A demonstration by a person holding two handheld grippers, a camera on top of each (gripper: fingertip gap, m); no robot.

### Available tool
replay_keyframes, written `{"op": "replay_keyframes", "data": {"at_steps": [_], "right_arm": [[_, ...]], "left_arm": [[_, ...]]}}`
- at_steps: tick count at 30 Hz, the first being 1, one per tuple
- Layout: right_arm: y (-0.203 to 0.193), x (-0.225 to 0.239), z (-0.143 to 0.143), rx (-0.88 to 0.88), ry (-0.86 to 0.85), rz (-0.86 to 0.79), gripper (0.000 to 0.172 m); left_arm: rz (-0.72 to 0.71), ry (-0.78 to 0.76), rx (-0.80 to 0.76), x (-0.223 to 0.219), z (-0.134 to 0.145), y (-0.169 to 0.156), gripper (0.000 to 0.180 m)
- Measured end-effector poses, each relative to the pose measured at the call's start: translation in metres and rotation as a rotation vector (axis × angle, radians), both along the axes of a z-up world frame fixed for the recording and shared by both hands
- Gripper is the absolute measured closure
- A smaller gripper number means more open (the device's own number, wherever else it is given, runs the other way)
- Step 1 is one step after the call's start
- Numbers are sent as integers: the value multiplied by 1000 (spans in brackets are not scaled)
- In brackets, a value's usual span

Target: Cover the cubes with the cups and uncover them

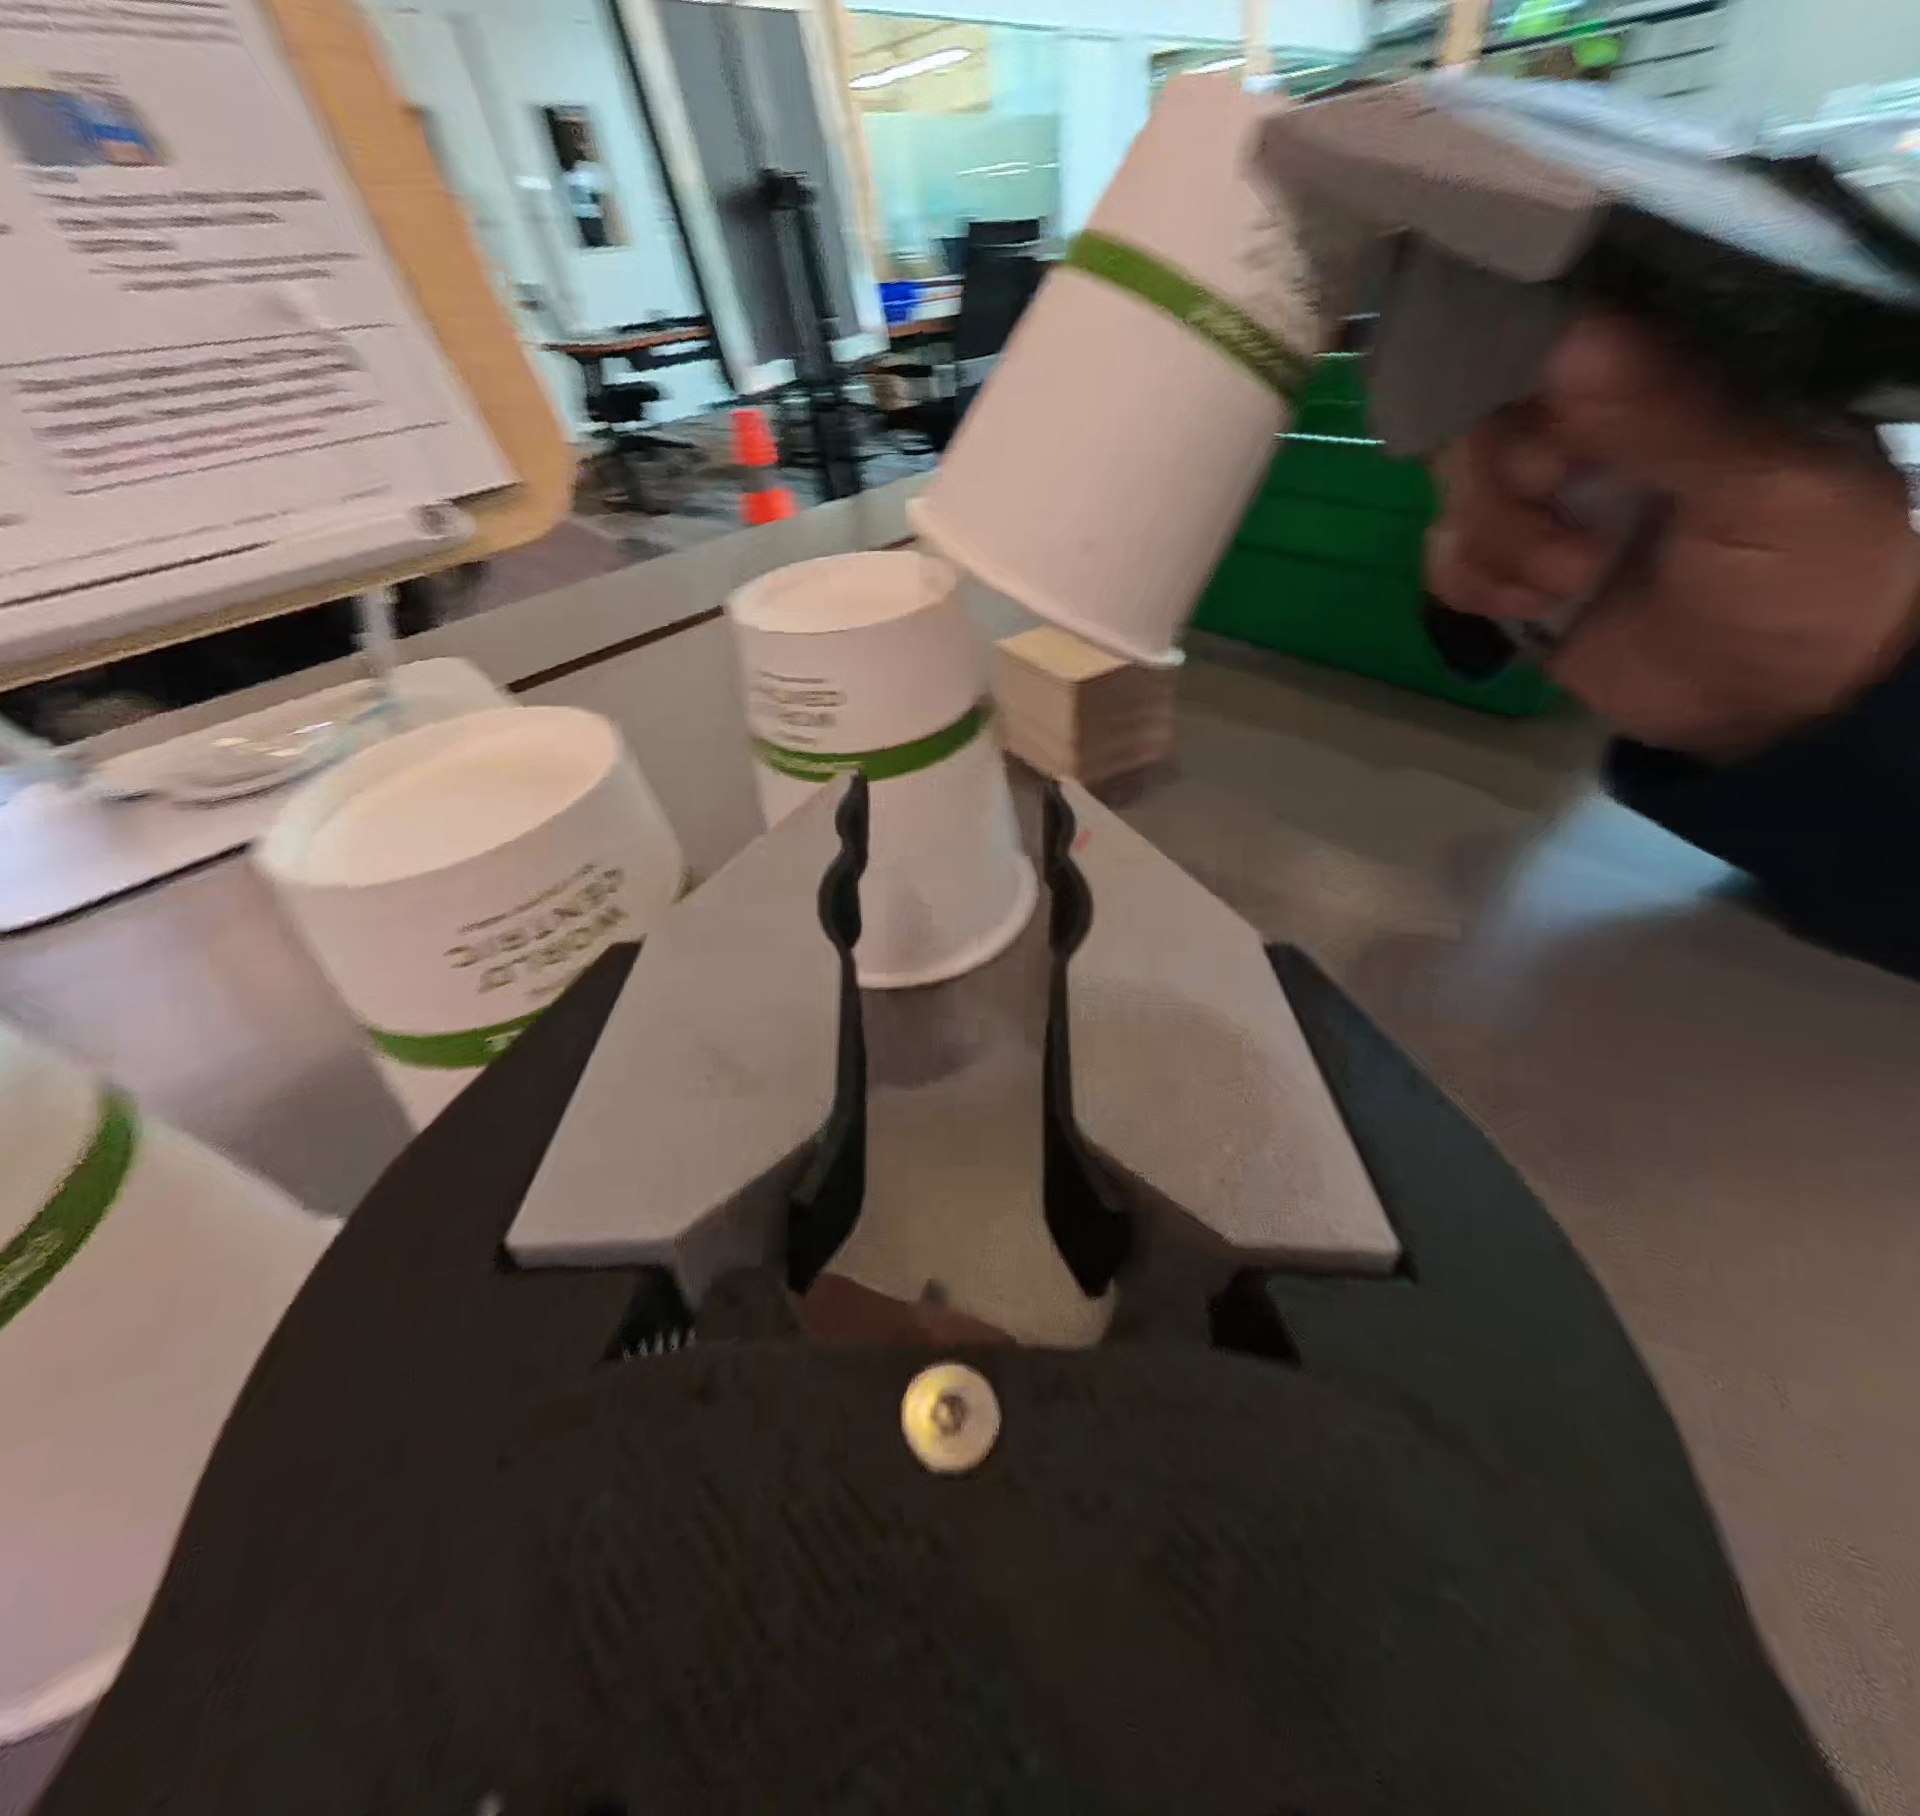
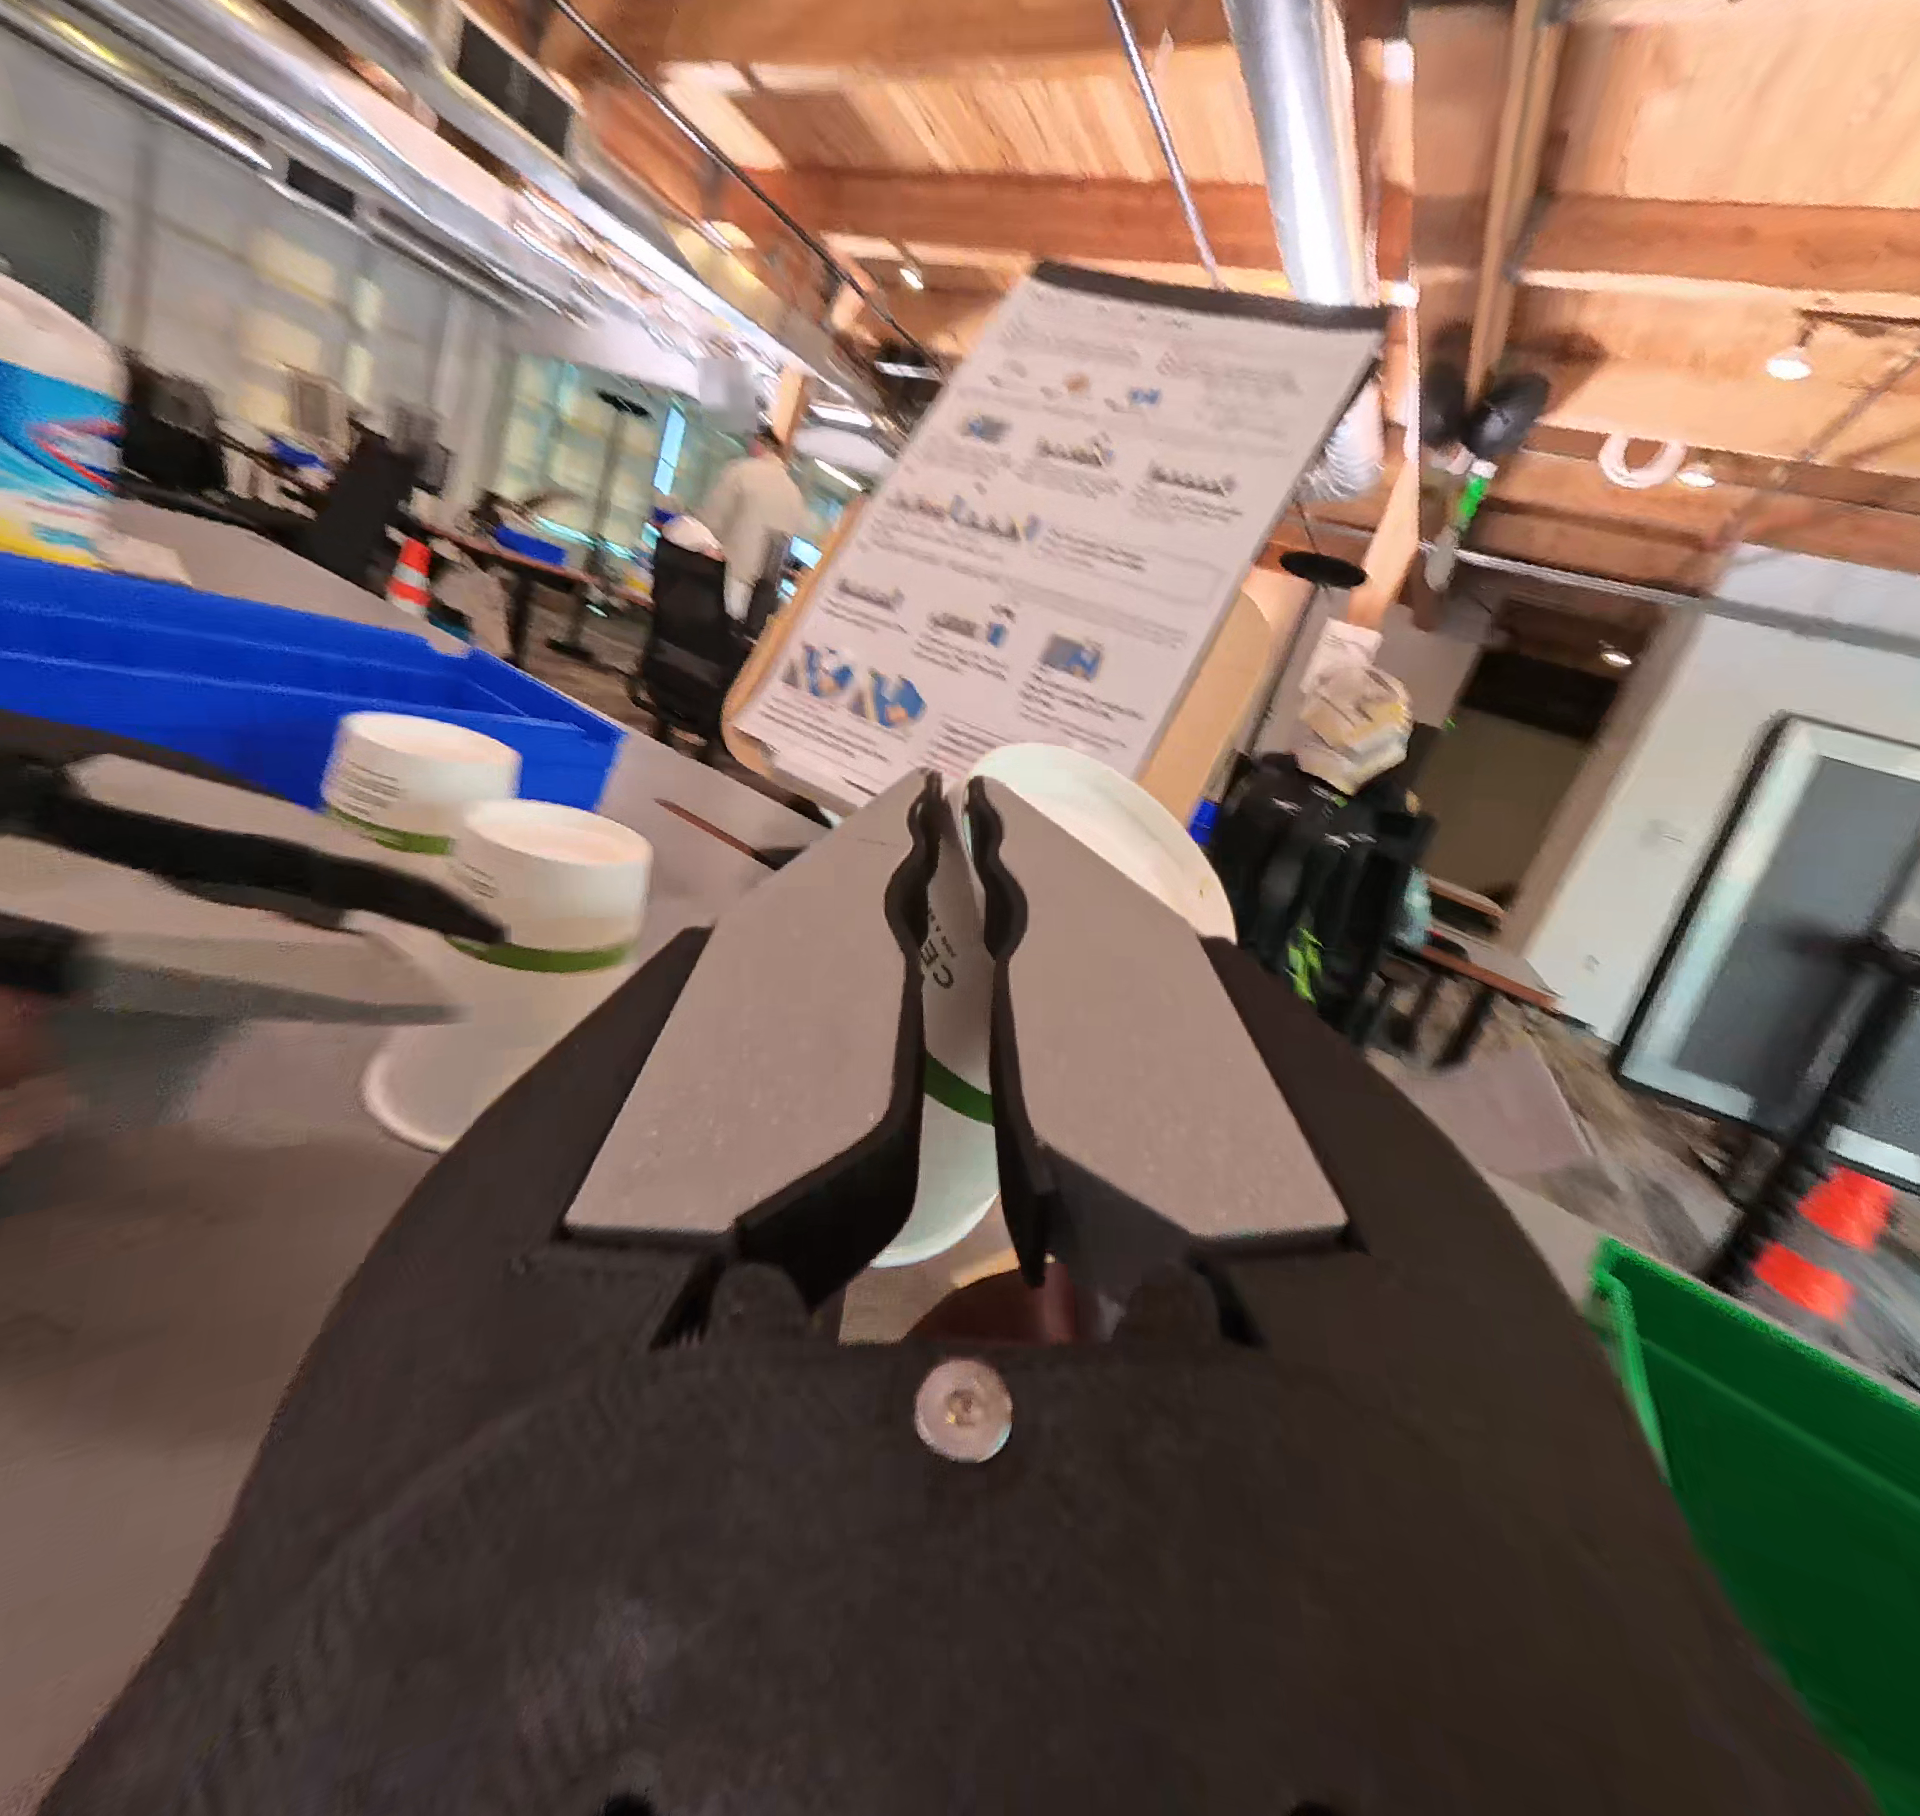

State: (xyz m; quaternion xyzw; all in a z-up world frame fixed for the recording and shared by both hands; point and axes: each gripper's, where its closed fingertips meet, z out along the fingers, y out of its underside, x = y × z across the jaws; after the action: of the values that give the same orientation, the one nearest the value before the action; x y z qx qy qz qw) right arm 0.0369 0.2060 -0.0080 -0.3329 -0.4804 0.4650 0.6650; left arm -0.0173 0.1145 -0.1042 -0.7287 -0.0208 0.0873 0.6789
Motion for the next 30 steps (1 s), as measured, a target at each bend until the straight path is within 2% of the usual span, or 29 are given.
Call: {"op": "replay_keyframes", "data": {"at_steps": [1,3,4,11,22,24,27,30], "right_arm": [[-8,2,3,-10,16,47,170],[-20,7,8,-34,41,130,170],[-26,9,10,-43,53,164,171],[-36,15,16,-77,83,250,170],[-44,17,16,-117,84,341,170],[-45,18,16,-115,88,348,170],[-44,20,18,-133,92,365,170],[-38,24,22,-171,112,376,169]], "left_arm": [[66,14,3,-8,1,1,149],[111,22,-2,-11,0,6,143],[105,17,-1,-8,0,9,137],[50,23,2,13,1,23,129],[6,59,19,24,3,23,126],[10,82,21,25,4,23,131],[-31,105,41,34,7,22,135],[-154,45,89,53,12,19,137]]}}
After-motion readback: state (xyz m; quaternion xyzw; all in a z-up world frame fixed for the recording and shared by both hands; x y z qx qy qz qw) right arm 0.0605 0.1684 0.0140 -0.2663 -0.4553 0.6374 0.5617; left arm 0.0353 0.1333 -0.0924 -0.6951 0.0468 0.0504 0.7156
